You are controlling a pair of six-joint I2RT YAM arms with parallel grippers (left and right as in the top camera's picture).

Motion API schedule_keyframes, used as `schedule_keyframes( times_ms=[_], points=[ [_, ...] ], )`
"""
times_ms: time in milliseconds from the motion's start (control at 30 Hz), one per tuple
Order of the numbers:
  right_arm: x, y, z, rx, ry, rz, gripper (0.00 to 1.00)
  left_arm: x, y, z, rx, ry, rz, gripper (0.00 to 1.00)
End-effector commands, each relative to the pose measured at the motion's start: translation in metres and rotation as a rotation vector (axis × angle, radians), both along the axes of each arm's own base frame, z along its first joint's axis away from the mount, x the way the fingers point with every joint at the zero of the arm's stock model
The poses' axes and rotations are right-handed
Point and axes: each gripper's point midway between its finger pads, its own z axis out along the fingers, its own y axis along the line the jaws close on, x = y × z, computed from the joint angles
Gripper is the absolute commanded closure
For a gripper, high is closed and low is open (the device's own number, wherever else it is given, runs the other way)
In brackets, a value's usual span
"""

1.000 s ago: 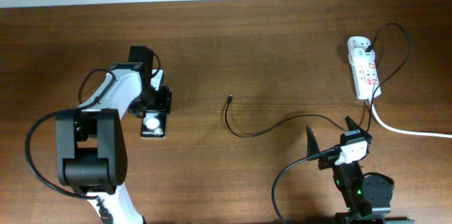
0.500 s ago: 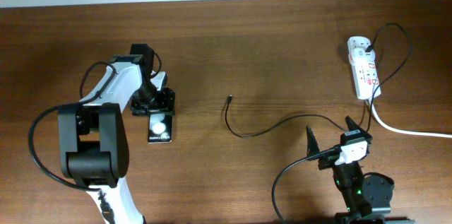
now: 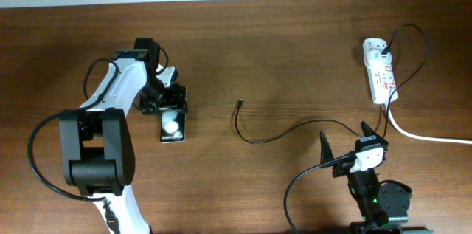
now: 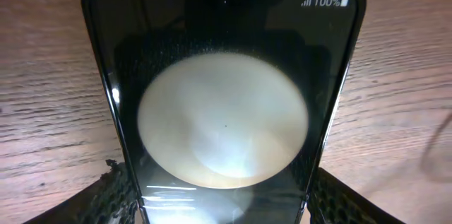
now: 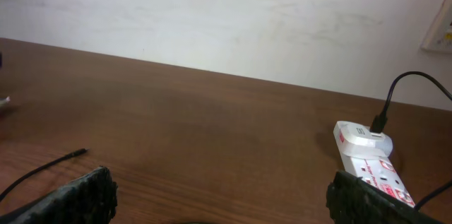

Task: Plug charger to phone and switch on socket
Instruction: 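Lift the phone with the left gripper and tilt it upright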

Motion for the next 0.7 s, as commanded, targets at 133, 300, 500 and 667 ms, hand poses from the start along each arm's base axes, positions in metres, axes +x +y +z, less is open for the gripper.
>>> schedule_keyframes(
  times_ms=[133,300,500,667],
  points=[
    [-0.001,0.004,-0.002,-0.003,0.004,0.020,0.01,0.013,-0.005,0.023,-0.024,-0.014,0.011,0.36],
    [-0.001,0.004,-0.002,-0.003,0.004,0.020,0.01,0.010,-0.009,0.024,-0.052,-0.001,0.012,0.39],
    [-0.001,0.004,-0.002,-0.003,0.004,0.020,0.01,0.008,-0.012,0.025,-0.069,0.015,0.032,0.41],
    [-0.001,0.004,-0.002,-0.003,0.004,0.020,0.01,0.006,-0.012,0.028,-0.070,0.015,0.032,0.43]
  ],
)
